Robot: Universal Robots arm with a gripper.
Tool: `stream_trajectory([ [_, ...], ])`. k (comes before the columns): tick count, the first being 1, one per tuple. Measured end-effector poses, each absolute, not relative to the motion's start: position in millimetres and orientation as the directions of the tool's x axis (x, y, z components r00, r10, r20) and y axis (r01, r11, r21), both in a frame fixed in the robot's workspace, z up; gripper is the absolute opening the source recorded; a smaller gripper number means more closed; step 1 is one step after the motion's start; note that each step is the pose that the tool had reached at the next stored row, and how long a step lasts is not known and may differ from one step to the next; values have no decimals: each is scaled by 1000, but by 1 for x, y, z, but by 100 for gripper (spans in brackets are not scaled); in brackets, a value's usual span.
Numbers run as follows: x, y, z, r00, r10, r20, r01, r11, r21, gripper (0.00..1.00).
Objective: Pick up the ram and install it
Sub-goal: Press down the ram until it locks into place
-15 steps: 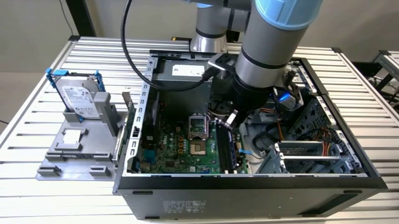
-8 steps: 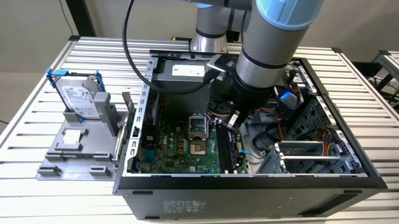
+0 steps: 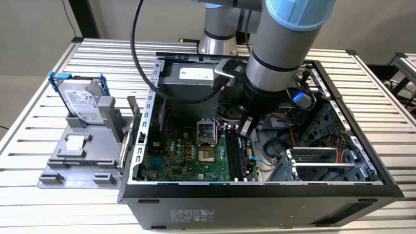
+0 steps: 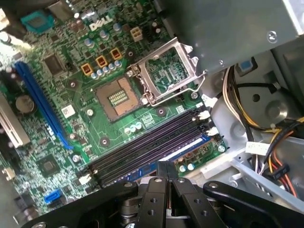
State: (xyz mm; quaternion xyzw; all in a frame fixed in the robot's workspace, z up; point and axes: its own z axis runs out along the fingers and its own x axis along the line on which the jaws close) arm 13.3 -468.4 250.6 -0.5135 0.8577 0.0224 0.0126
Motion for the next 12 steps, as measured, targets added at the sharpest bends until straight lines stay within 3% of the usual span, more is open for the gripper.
stream_trajectory([
  [12, 13, -468, 251, -287, -957, -49, -958, 286, 12, 0],
])
